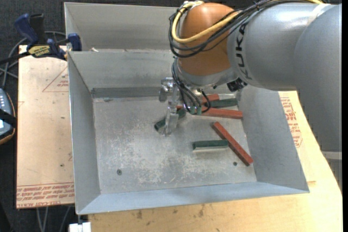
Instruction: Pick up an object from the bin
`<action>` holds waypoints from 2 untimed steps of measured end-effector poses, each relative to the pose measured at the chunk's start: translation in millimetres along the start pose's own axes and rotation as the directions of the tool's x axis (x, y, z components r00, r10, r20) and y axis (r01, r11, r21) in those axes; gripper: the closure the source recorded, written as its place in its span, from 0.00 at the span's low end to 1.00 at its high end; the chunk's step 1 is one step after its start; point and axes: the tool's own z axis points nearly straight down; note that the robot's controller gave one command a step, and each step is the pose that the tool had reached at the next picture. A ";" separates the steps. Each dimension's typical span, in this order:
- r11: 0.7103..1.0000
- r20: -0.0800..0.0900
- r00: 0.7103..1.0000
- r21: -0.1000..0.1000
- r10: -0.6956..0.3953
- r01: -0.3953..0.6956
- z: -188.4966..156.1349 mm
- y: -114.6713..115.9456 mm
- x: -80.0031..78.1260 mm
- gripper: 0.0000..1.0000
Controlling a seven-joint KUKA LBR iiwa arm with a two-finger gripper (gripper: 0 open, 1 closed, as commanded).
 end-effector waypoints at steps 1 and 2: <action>0.977 0.002 0.977 -0.003 -0.213 0.213 90.3 -22.6 -15.2 0.00; 0.977 0.008 0.977 -0.004 -0.214 0.214 86.3 -21.3 -16.8 1.00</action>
Offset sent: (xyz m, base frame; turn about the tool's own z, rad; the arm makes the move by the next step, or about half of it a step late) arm 0.0137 -0.0233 -0.0871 -0.2181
